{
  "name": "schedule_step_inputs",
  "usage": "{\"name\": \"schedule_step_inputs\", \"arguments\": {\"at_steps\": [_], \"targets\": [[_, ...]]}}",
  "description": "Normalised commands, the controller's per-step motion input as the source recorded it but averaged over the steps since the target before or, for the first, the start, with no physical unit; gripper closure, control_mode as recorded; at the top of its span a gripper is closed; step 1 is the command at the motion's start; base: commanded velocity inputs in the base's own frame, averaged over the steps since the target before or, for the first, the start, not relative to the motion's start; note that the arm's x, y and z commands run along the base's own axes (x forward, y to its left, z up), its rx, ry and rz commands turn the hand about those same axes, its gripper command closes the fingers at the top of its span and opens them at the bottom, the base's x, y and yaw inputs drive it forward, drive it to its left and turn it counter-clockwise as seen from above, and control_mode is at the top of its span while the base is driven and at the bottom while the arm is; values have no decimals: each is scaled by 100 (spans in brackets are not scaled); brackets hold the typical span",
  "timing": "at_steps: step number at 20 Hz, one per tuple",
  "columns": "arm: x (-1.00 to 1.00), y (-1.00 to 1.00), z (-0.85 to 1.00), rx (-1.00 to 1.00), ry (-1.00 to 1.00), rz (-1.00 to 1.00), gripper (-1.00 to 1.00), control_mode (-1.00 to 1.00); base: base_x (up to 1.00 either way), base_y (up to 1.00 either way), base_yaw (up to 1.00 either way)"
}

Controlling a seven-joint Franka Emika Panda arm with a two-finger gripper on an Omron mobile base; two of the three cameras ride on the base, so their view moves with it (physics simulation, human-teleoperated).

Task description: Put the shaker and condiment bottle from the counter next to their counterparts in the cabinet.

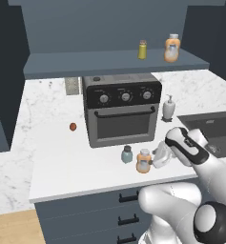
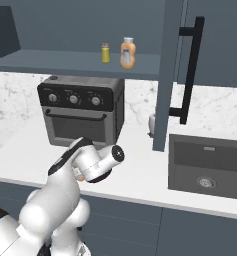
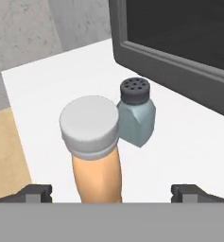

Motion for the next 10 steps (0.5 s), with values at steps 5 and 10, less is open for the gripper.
{"name": "schedule_step_inputs", "arguments": {"at_steps": [5,10], "targets": [[0,32,-20,0,0,0,-100,-100,0,0,0],[1,7,-9,0,5,0,100,-100,0,0,0]]}}
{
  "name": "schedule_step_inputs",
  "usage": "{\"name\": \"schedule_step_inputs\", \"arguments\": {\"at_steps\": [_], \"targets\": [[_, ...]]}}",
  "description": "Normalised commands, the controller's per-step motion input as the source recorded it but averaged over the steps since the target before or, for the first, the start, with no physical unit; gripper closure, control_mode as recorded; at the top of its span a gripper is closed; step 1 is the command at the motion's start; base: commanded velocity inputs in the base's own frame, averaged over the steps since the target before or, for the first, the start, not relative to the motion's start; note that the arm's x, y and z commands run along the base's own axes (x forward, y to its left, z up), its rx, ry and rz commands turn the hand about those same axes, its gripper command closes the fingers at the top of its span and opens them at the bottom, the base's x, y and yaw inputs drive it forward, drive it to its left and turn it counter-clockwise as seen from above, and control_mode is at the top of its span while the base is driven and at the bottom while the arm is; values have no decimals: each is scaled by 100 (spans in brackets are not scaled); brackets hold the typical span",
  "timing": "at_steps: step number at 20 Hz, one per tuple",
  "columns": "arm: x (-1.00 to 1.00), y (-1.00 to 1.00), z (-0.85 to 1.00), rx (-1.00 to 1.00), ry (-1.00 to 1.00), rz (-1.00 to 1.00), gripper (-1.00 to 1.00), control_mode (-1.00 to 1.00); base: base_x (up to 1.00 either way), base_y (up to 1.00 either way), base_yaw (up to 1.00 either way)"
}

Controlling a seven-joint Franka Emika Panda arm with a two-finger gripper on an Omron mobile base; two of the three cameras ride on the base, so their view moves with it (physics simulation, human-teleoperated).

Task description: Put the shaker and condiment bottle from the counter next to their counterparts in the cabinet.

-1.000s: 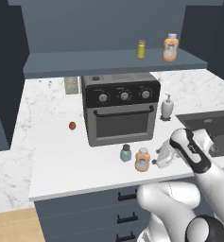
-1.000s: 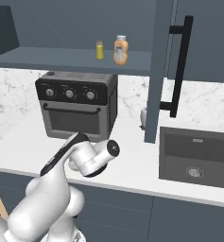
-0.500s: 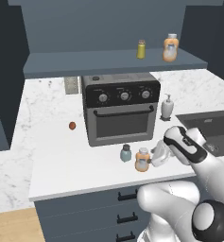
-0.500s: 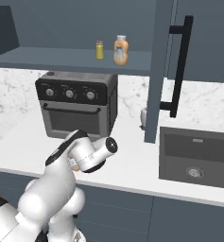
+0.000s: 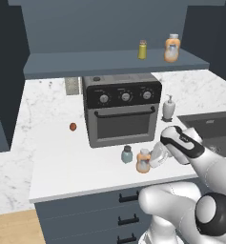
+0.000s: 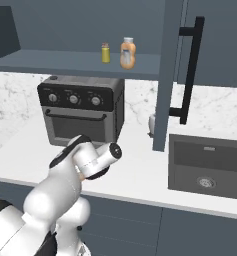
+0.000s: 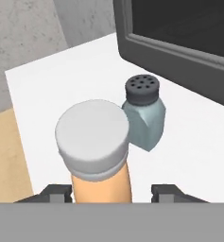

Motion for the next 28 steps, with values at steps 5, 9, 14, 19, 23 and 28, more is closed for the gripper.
{"name": "schedule_step_inputs", "arguments": {"at_steps": [5,9,14,19,23,28], "targets": [[14,1,-5,0,5,0,100,-100,0,0,0],[-24,0,39,0,-9,0,100,-100,0,0,0],[-56,0,79,0,-18,0,100,-100,0,0,0],[-49,0,64,0,-19,0,100,-100,0,0,0],[-16,0,64,0,-8,-10,100,-100,0,0,0],[-2,1,61,0,-1,-21,100,-100,0,0,0]]}}
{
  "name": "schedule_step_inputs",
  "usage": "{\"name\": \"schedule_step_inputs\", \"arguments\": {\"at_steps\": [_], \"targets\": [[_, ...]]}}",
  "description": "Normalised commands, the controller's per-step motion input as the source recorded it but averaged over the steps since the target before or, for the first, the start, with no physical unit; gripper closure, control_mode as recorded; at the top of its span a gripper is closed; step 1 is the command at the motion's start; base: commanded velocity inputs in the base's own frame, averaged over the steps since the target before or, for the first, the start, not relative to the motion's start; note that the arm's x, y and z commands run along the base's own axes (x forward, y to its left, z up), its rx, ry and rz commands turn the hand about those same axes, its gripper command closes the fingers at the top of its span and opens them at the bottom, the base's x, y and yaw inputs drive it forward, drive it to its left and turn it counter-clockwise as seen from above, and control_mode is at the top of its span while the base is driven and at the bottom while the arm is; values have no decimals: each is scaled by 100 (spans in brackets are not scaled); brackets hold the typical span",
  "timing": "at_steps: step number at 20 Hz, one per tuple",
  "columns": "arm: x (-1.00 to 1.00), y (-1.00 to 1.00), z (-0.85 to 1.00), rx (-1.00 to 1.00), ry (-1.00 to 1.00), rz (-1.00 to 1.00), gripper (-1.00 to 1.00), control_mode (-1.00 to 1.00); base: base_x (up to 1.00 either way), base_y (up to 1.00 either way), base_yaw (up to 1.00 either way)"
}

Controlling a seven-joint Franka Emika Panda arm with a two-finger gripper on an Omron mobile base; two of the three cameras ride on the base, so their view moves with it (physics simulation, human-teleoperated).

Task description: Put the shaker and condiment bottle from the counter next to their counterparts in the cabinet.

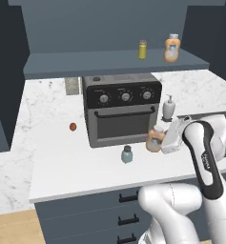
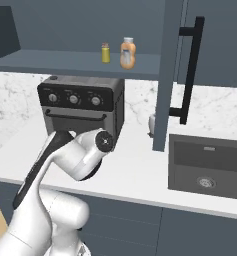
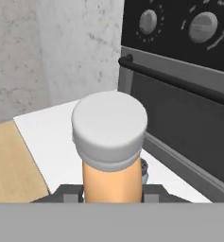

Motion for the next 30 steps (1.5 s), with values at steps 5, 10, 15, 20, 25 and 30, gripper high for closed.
{"name": "schedule_step_inputs", "arguments": {"at_steps": [5,10,15,20,25,30], "targets": [[-3,1,76,0,2,-20,100,-100,0,0,0],[-14,1,84,0,0,-18,100,-100,0,0,0],[-3,1,78,0,1,-22,100,-100,0,0,0],[-9,0,54,0,0,-28,100,-100,0,0,0],[-4,0,53,0,0,-31,100,-100,0,0,0],[0,0,59,0,0,-27,100,-100,0,0,0]]}}
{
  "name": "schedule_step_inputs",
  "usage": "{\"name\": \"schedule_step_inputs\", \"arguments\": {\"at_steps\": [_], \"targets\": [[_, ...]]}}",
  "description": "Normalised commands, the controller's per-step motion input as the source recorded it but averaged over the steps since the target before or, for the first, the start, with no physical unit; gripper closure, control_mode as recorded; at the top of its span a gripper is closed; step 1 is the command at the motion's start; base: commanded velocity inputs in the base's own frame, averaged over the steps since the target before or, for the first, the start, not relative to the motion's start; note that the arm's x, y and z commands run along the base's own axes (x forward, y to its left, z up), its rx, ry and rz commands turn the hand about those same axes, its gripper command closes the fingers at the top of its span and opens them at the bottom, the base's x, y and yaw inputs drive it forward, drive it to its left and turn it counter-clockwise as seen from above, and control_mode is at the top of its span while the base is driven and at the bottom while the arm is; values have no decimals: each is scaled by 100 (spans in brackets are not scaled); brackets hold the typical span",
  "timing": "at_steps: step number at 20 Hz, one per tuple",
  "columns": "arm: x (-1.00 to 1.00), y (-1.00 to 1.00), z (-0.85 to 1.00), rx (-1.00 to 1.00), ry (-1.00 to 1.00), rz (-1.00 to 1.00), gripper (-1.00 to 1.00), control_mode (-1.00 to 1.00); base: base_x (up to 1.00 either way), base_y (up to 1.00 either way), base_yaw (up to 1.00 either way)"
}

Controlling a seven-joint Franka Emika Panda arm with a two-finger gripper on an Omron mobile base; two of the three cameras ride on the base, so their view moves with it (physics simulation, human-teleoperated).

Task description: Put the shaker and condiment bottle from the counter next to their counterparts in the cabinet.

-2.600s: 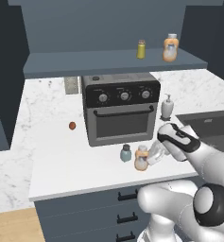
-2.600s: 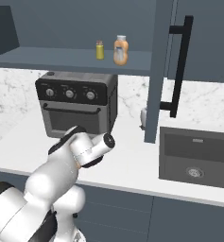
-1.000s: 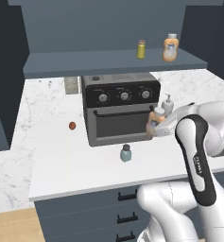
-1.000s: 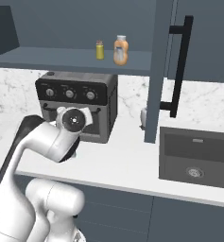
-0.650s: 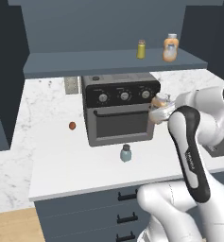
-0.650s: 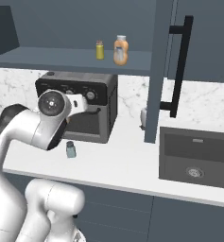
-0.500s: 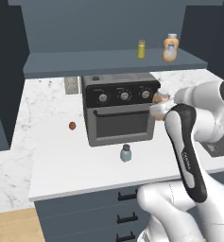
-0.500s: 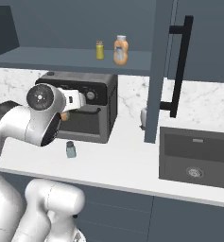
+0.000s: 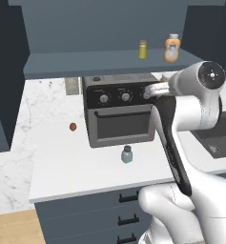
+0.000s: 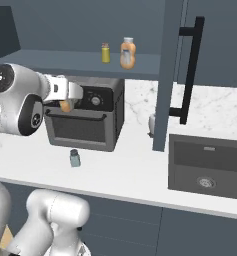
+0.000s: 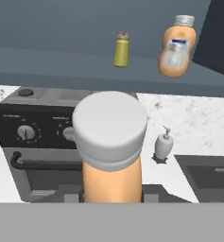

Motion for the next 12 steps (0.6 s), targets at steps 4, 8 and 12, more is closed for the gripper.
{"name": "schedule_step_inputs", "arguments": {"at_steps": [4,8,12], "targets": [[-1,0,70,0,0,-21,100,-100,0,0,0],[-7,-5,72,5,0,-16,100,-100,0,0,0],[-2,3,0,0,0,0,100,-100,0,0,0]]}}
